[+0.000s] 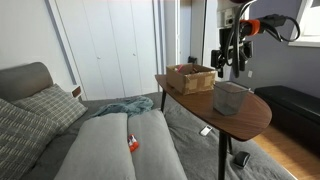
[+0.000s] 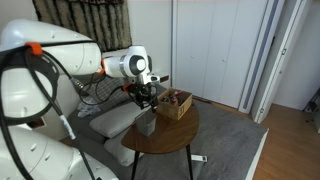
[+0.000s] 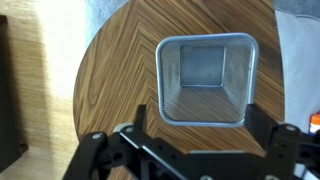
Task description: Make the laying desktop pen and pencil storage basket stand upright
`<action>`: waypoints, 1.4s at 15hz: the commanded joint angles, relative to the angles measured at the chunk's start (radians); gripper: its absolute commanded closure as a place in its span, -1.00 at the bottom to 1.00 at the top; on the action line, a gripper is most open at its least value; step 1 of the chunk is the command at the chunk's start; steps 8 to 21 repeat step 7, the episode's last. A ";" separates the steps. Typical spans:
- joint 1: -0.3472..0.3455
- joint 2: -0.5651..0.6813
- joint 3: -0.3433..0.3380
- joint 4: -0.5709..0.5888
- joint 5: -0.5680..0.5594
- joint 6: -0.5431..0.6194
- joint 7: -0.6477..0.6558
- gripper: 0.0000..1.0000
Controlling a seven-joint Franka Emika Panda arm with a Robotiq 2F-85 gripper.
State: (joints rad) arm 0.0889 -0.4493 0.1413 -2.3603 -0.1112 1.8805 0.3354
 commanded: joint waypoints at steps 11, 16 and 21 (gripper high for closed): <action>-0.019 -0.179 0.013 0.023 0.030 -0.074 -0.022 -1.00; -0.019 -0.179 0.013 0.023 0.030 -0.074 -0.022 -1.00; -0.019 -0.179 0.013 0.023 0.030 -0.074 -0.022 -1.00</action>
